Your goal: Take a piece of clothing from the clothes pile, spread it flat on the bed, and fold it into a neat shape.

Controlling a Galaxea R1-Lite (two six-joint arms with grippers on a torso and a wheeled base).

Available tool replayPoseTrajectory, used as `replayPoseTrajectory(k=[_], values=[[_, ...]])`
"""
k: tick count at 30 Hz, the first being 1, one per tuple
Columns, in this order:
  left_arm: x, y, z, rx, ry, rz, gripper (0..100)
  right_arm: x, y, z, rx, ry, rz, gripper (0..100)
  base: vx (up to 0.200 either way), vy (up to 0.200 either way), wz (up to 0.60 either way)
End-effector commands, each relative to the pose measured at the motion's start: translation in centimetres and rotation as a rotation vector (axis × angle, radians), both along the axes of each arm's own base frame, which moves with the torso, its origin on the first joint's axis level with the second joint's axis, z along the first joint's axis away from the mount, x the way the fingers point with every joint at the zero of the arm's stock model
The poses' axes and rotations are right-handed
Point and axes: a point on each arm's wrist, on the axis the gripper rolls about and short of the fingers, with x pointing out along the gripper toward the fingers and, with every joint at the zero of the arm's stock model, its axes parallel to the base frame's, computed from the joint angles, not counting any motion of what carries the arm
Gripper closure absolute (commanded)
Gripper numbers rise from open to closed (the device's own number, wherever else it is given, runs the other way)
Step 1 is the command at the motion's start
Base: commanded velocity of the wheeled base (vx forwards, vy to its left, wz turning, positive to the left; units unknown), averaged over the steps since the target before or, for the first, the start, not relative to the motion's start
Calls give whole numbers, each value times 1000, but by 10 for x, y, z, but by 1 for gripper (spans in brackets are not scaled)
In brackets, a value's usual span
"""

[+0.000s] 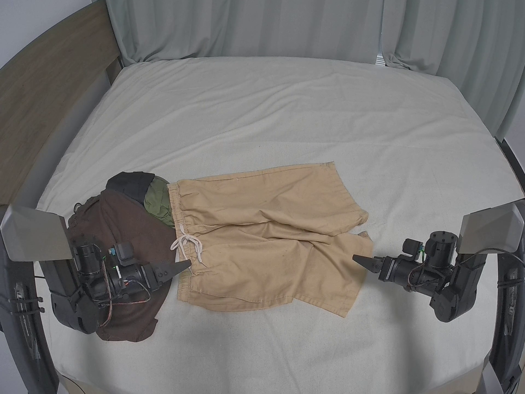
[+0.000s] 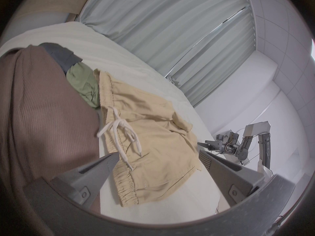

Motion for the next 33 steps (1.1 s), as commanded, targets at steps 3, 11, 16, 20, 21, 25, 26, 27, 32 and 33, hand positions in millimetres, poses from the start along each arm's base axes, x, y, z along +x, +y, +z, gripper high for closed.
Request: replayPoseTrajectory(k=[3,11,16,20,21,25,26,27,32,33], values=[[-1,1,-23,3,76,3,0,0,0,0,0,-1,-1,0,0,0,0],[-2,0,-41,5,138,2,0,1,-1,1,1,-7,-4,0,0,0,0],[-3,0,-54,8,174,4,0,2,-2,1,1,-8,-7,0,0,0,0],[1,-1,-65,18,190,16,0,3,-2,1,3,-11,-4,0,0,0,0],[1,-1,-66,18,192,19,0,3,-2,1,3,-11,-4,0,0,0,0],[1,-3,-70,21,201,17,0,3,-3,0,3,-9,-6,0,0,0,0],[2,-4,-70,21,201,16,0,3,-3,0,3,-9,-6,0,0,0,0],[2,-4,-70,21,201,16,0,3,-3,0,4,-9,-6,0,0,0,0],[4,-11,-77,22,206,-5,0,3,-2,0,4,-9,-5,0,0,0,0],[5,-12,-78,21,205,-7,0,3,-2,0,4,-7,-5,0,0,0,0]])
